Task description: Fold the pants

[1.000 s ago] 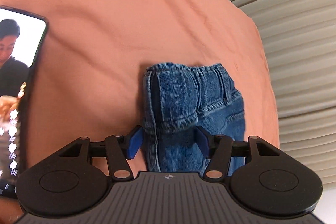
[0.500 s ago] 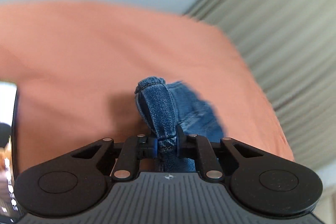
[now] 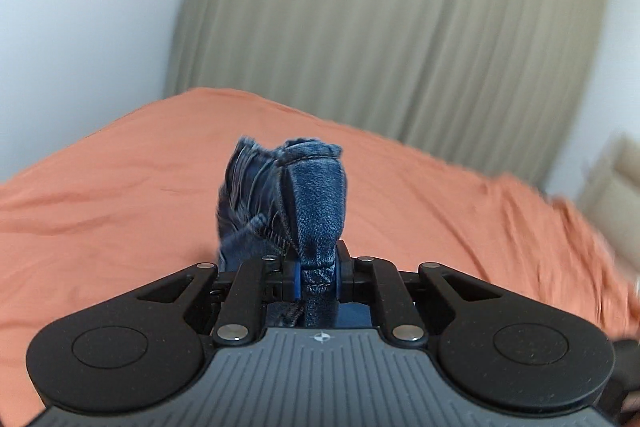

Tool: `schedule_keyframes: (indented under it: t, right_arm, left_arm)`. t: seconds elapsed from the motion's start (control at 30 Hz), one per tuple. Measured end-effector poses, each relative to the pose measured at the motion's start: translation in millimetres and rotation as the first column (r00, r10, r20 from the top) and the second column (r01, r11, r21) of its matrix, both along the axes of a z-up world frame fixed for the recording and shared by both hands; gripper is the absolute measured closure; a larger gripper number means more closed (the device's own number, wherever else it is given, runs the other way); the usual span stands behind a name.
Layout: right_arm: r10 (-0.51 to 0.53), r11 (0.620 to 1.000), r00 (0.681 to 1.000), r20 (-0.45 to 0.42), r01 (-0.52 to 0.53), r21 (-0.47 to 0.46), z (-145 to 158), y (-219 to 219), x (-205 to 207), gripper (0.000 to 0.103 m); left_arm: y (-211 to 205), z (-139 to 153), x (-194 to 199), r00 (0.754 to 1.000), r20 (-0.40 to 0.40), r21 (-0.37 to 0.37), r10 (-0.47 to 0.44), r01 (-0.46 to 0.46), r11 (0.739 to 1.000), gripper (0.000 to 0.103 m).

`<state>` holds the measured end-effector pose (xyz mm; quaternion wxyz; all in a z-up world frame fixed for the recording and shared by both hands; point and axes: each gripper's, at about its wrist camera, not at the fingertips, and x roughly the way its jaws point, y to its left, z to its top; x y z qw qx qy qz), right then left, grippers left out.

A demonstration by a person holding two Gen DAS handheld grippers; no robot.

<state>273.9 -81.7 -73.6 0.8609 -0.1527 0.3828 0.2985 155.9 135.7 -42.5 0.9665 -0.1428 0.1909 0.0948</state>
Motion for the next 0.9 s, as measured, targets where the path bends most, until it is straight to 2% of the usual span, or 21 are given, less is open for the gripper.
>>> schedule_keyframes:
  t: [0.07,0.13,0.27,0.37,0.5,0.57,0.63,0.7,0.73,0.8,0.9]
  right_arm:
    - [-0.021,1.000,1.000,-0.016,0.021,0.020,2,-14,-5,0.091]
    - [-0.035,0.999,0.999,-0.039,0.037,0.038,0,-27,-9,0.091]
    - [-0.053,0.996,0.995,-0.080,0.058,0.064,-10,-49,-20,0.091]
    - [-0.067,0.993,0.991,-0.112,0.077,0.085,-18,-63,-26,0.090]
    - [-0.090,0.985,0.980,-0.178,0.114,0.128,-33,-76,-27,0.089]
    - [-0.097,0.982,0.975,-0.198,0.126,0.137,-39,-77,-26,0.089]
    - [-0.102,0.980,0.974,-0.201,0.134,0.150,-38,-76,-27,0.089]
    - [-0.108,0.976,0.974,-0.197,0.142,0.167,-35,-73,-27,0.085]
    - [-0.114,0.974,0.975,-0.191,0.147,0.174,-33,-71,-26,0.076]
    - [-0.117,0.970,0.977,-0.176,0.150,0.190,-28,-67,-27,0.069]
    - [-0.107,0.968,0.980,-0.169,0.141,0.207,-18,-59,-26,0.067]
  left_arm:
    - [-33,-8,9,0.997,-0.046,0.090,-0.054,0.058,0.994,0.088]
    - [-63,-22,17,0.987,-0.104,0.161,-0.123,0.139,0.977,0.088]
    - [-101,-61,30,0.937,-0.267,0.172,-0.223,0.274,0.946,0.087]
    - [-109,-86,34,0.901,-0.354,0.124,-0.251,0.312,0.942,0.084]
    - [-100,-86,28,0.880,-0.368,0.054,-0.299,0.341,0.938,0.075]
    - [-95,-82,36,0.859,-0.369,-0.016,-0.356,0.377,0.926,0.050]
    - [-86,-77,34,0.844,-0.359,-0.089,-0.398,0.393,0.915,0.042]
    - [-84,-74,41,0.844,-0.349,-0.135,-0.408,0.385,0.913,0.040]
    - [-82,-72,41,0.849,-0.340,-0.157,-0.405,0.373,0.914,0.040]
    - [-72,-65,37,0.862,-0.310,-0.207,-0.402,0.352,0.913,0.039]
    - [-53,-51,32,0.875,-0.232,-0.313,-0.426,0.347,0.884,0.036]
